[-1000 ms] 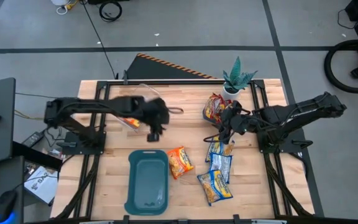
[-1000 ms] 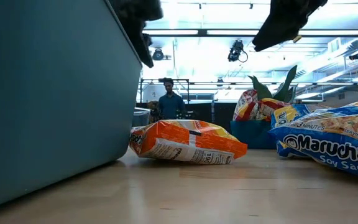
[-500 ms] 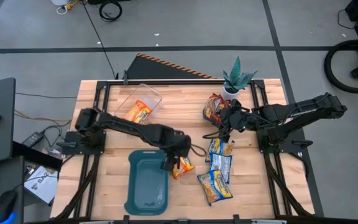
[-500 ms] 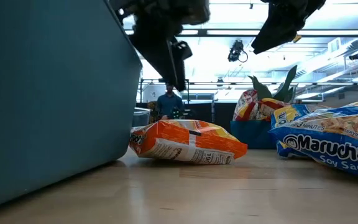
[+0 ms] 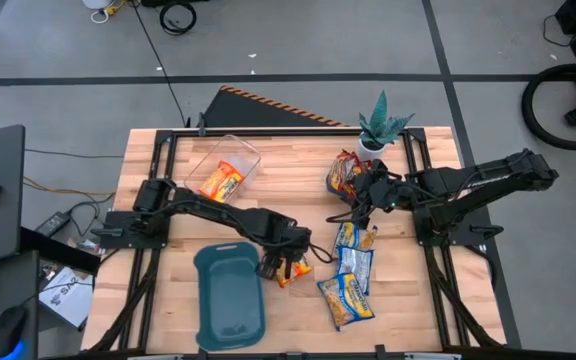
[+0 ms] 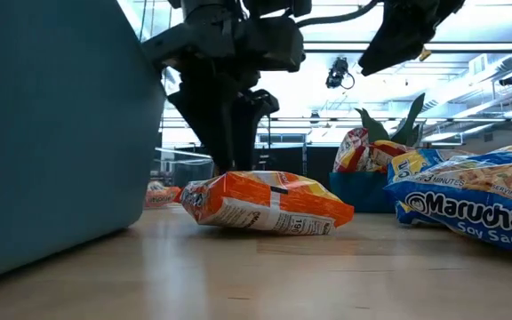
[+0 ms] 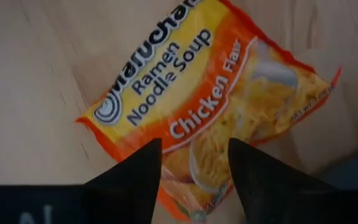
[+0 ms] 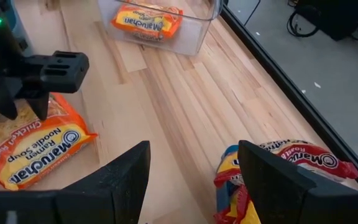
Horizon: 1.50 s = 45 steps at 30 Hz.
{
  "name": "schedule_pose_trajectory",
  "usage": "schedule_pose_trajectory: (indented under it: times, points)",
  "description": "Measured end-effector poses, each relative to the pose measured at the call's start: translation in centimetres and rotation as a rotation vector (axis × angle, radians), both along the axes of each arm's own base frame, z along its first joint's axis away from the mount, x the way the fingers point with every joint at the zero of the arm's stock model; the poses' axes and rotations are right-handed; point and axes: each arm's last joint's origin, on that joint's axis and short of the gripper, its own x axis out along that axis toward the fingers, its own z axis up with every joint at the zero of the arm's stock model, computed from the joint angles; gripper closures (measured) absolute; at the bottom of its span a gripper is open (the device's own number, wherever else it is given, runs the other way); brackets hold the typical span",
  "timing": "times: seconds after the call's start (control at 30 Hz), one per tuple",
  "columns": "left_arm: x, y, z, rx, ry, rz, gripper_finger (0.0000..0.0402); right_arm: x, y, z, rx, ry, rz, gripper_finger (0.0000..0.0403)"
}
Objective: Sort Maruchan noodles
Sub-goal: Put the orange noodle pack into the transparent bin
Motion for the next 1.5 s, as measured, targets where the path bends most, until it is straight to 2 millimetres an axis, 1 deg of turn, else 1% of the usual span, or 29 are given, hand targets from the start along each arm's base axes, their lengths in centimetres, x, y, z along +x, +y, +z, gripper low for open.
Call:
schedule_pose_trajectory:
  times: [0.13,0.27,0.33,0.47,0.57,0.7,0.8,0.93,1.0,1.1,1.2,1.4,1.5]
  points:
    - [0.2,-0.2,0.0,0.029,-0.032,-0.038,0.0231,0.0,0.0,0.0,-0.001,-0.003,0.001,0.0154]
    - [0.7,-0.2,-0.8,0.051,-0.042,-0.065,0.0244,0.1,0.0,0.1,0.0,-0.008,0.002,0.0154]
    - [0.9,-0.2,-1.3,0.052,-0.037,-0.037,0.0248,0.1,0.0,0.1,0.0,-0.008,0.002,0.0154]
    - [0.9,0.2,-1.4,0.038,-0.024,0.047,0.0257,0.1,0.0,0.1,0.0,-0.007,0.002,0.0154]
    - [0.7,0.7,-0.3,0.033,0.011,0.106,0.0259,0.1,0.0,0.0,0.001,-0.007,0.004,0.0154]
    - [0.6,0.7,0.9,0.029,0.042,0.1,0.026,0.1,0.1,0.1,0.012,-0.008,0.013,0.0154]
    - [0.8,0.5,1.5,0.02,0.019,0.1,0.026,0.1,0.1,0.1,0.016,-0.01,0.01,0.0154]
    - [1.4,0.7,2.4,-0.012,-0.033,0.172,0.026,0.1,0.1,0.1,0.014,-0.015,0.013,0.0154]
    - [1.7,0.9,2.1,-0.016,-0.039,0.193,0.026,0.1,0.1,0.1,0.013,-0.017,0.014,0.0154]
    - [1.9,1.2,0.9,-0.021,-0.002,0.215,0.026,0.2,0.1,0.1,0.01,-0.019,0.017,0.0154]
    - [1.9,1.0,-0.2,-0.011,0.046,0.162,0.026,0.2,0.1,0.1,0.008,-0.017,0.019,0.0154]
    - [2.0,0.1,-1.1,0.062,0.045,0.019,0.026,0.2,0.1,0.1,0.007,-0.017,0.019,0.0154]
    - [2.1,-0.2,-1.2,0.086,0.028,-0.027,0.026,0.1,0.1,0.1,0.006,-0.014,0.02,0.0154]
